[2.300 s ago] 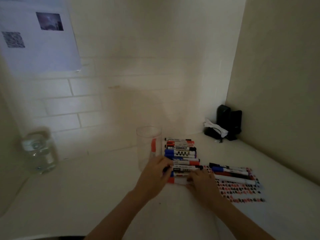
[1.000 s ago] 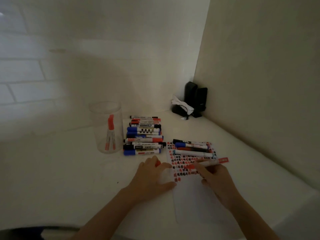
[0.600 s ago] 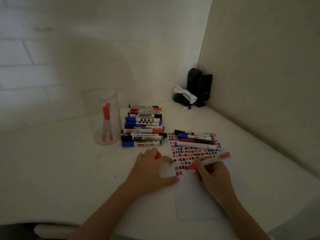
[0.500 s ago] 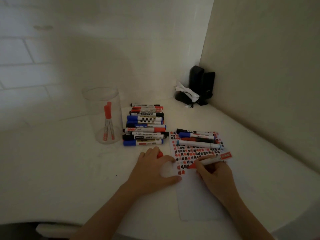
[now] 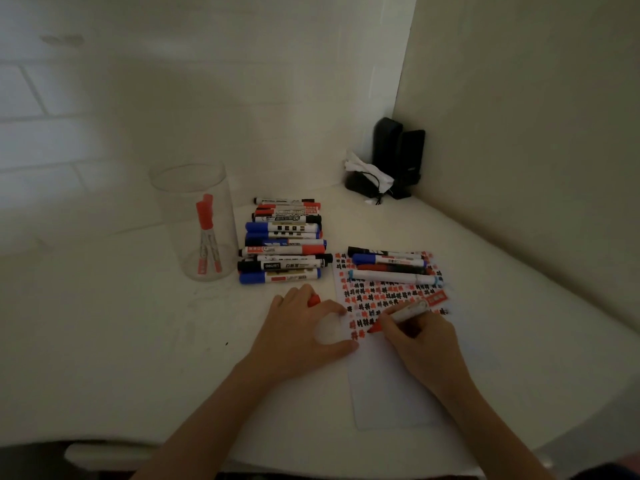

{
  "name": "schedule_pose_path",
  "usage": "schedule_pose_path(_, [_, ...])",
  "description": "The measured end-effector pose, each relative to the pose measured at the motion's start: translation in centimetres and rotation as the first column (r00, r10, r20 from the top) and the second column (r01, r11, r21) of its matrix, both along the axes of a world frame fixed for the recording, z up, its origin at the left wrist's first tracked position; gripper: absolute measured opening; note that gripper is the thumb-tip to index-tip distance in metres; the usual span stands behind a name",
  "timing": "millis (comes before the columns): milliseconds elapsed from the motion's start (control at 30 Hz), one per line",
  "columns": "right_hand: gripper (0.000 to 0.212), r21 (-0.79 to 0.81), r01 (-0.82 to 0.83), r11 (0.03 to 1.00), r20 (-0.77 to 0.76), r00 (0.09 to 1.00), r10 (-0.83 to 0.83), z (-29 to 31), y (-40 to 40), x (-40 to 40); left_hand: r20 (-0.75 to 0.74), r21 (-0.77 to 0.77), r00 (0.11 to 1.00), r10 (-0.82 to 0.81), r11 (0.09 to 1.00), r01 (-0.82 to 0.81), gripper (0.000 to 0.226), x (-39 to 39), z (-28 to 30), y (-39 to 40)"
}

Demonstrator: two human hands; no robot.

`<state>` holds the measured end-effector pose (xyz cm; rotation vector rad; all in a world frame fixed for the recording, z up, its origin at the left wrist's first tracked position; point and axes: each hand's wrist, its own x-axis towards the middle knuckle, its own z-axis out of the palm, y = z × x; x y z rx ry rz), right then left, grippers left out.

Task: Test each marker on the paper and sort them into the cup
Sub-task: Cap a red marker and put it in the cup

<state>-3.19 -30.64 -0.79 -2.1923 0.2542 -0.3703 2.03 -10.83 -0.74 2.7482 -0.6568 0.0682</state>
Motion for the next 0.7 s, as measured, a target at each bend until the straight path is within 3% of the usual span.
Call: schedule_pose_path(700, [0.017,0.033,-0.002,0.999,0.016,1.000,0.002,0.13,0.07,-0.09,0.017,-0.019,1.000,-0.010,1.000,0.010,0.062,0.11,-0.32,0.12])
